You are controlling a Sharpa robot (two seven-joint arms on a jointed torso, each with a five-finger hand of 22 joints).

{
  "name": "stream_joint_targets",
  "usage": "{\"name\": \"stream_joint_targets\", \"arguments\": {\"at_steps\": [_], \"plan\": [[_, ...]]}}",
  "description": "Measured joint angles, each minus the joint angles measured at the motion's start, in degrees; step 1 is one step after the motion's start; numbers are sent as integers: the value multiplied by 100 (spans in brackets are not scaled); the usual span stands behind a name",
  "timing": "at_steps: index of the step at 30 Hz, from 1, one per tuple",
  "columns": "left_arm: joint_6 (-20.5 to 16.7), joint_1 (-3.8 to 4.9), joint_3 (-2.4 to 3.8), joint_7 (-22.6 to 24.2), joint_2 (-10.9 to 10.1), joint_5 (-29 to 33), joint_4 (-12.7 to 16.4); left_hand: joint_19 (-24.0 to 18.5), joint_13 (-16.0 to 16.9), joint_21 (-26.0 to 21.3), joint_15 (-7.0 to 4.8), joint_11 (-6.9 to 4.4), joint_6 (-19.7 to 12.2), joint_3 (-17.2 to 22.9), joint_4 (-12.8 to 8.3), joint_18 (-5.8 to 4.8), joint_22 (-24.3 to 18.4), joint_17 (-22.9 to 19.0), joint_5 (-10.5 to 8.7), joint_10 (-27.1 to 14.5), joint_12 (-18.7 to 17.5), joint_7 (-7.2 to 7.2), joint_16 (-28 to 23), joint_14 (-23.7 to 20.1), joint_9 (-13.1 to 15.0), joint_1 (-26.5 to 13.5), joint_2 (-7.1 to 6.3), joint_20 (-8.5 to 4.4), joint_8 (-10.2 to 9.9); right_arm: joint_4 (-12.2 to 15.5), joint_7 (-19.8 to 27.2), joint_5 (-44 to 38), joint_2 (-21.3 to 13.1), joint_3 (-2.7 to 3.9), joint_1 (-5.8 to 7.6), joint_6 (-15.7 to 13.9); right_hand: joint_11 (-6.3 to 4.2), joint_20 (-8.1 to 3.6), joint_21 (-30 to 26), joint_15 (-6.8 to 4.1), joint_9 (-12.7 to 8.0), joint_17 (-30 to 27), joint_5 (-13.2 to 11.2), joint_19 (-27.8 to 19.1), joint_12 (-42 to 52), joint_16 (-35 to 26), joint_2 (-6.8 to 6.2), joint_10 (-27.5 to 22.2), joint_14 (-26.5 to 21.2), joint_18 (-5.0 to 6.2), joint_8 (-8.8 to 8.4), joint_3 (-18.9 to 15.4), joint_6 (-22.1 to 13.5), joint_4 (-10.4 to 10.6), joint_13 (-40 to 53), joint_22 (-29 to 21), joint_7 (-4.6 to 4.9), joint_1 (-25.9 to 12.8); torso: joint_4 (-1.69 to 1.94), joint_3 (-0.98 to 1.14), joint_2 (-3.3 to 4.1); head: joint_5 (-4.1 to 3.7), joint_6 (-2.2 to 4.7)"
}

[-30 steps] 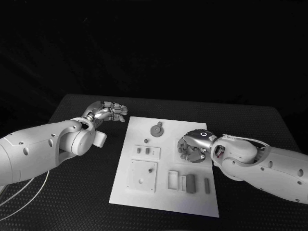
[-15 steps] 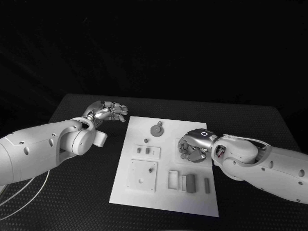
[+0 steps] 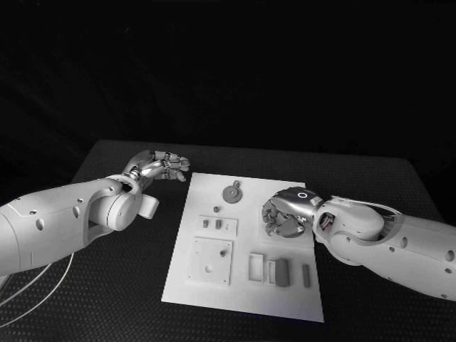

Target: Assemble the parts on the task board

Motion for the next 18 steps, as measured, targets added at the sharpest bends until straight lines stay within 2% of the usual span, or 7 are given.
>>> {"name": "stream_joint_targets", "arguments": {"at_steps": [11,18], "plan": [[3,-4,-1,0,0,0,-11,0,0,0,0,0,0,0,0,0,1,-1,0,0,0,0,0,0,0,0,0,0,0,36,-14,-99,-21,89,92,-30,-1,0,0,0,9,0,-19,0,0,-1,-14,0,0,0,21,0,-1,0,24,0,0,14,5,-5,-1,-7,5],[4,-6,-2,0,6,0,-19,0,0,0,0,0,0,0,0,1,1,-1,0,0,0,0,0,0,1,0,0,0,0,240,-18,-109,68,114,98,-39,-1,0,0,-1,9,0,-15,1,-1,-1,-14,0,0,0,21,1,-1,0,24,0,0,14,3,-7,-1,-6,17]]}}
